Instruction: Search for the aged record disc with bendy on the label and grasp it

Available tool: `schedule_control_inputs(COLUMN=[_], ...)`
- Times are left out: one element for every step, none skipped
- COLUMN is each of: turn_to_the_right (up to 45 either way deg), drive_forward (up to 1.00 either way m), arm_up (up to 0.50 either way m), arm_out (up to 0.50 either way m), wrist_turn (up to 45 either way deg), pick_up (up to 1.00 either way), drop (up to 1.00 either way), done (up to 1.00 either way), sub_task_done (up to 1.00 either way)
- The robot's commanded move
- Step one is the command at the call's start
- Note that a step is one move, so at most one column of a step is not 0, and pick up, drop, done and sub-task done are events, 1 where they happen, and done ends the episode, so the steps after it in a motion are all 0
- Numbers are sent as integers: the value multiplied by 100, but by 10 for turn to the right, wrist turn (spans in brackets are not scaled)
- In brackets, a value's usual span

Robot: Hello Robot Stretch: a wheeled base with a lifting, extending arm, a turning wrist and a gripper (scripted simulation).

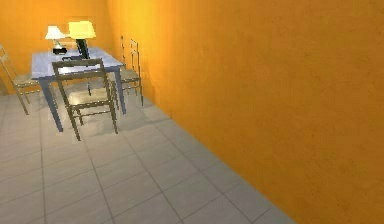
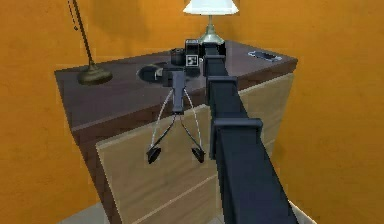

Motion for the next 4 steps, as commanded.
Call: schedule_control_inputs(turn_to_the_right=[0,0,0,0], drive_forward=[0,0,0,0], arm_up=[0,0,0,0], arm_out=[0,0,0,0], wrist_turn=[450,450,450,90], pick_up=[0,0,0,0], drop=[0,0,0,0], done=[0,0,0,0], sub_task_done=[0,0,0,0])
